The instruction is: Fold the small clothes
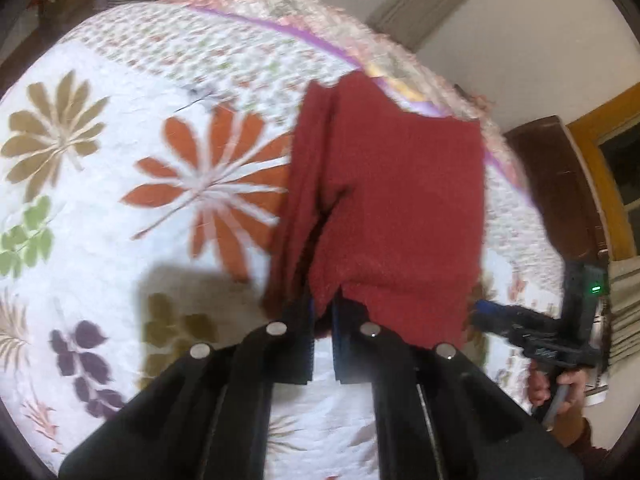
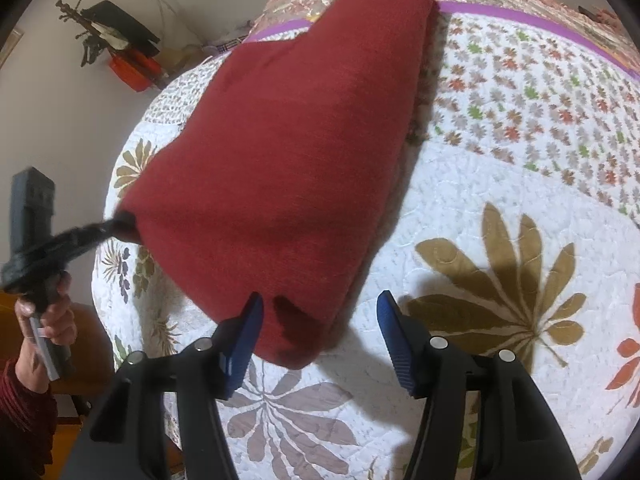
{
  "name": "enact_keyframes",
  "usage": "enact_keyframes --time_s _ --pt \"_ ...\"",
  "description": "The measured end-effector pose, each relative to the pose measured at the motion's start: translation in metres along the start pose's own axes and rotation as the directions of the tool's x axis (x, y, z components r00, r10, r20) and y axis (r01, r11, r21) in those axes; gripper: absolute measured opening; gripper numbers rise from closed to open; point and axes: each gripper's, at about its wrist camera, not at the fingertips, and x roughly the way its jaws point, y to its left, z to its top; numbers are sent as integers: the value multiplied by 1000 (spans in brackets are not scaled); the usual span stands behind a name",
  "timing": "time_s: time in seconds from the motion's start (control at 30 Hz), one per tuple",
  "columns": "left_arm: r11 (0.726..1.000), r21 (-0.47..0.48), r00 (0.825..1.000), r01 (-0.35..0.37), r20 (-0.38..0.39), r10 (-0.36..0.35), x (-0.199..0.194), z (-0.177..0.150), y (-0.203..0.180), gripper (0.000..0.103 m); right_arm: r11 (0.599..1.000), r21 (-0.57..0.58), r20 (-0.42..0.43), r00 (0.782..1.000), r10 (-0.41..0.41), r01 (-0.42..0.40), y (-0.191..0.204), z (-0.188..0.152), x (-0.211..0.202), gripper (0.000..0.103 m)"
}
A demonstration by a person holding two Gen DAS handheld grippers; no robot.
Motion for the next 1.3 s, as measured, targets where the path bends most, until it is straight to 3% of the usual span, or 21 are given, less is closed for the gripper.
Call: enact_keyframes --time_s 0.1,0.2,0.27,0.3,0.33,0.4,0.47,0.57,0.63,0.7,0.73,0.77,0.97,1.1,1.3 --pt "1000 -19 998 -19 -55 18 28 -6 11 5 1000 20 -10 1000 17 -17 0 1 10 62" --pt "1000 -7 998 -24 -51 23 39 -9 4 6 995 75 -39 997 71 -68 -4 3 28 63" --pt "1000 3 998 -21 -51 21 39 -7 -3 6 995 79 -62 996 68 -63 -5 3 38 54" --pt "1000 16 998 -24 -51 25 37 -7 -6 6 995 68 -73 995 71 -66 -4 3 43 41" --pt "999 28 998 -24 -51 26 36 -6 -8 6 997 60 -72 996 55 -51 -4 3 42 34" --pt "998 49 998 -25 -57 28 36 -6 -10 7 998 44 -67 997 39 -36 -3 4 38 25" --pt "999 50 997 -22 -72 25 41 -6 -7 9 997 74 -82 996 33 -27 -9 4 41 23" --pt "998 59 995 -30 -93 36 48 -7 -5 11 999 48 -119 993 -17 23 -8 6 49 26" --pt "998 62 994 -25 -103 31 46 -5 -8 15 999 1 -125 991 -38 38 -2 10 45 36" --pt "997 73 993 -25 -111 33 36 2 -10 32 999 -28 -103 994 -40 37 -1 14 29 44" --pt "996 77 994 -34 -101 41 29 5 -9 57 998 -41 -83 995 -47 44 -2 16 20 50" --pt "996 83 996 -41 -80 48 21 8 -10 69 997 -51 -59 997 -54 51 -4 20 11 52" --pt "987 156 999 -37 16 35 -2 61 -16 69 996 -4 50 995 -85 85 -38 65 -28 57" --pt "982 189 1000 -21 24 17 30 113 -39 69 994 44 83 991 -101 98 -60 96 -30 58" --pt "971 235 999 -36 34 29 75 156 -68 69 993 73 84 992 -94 88 -62 102 -16 60"
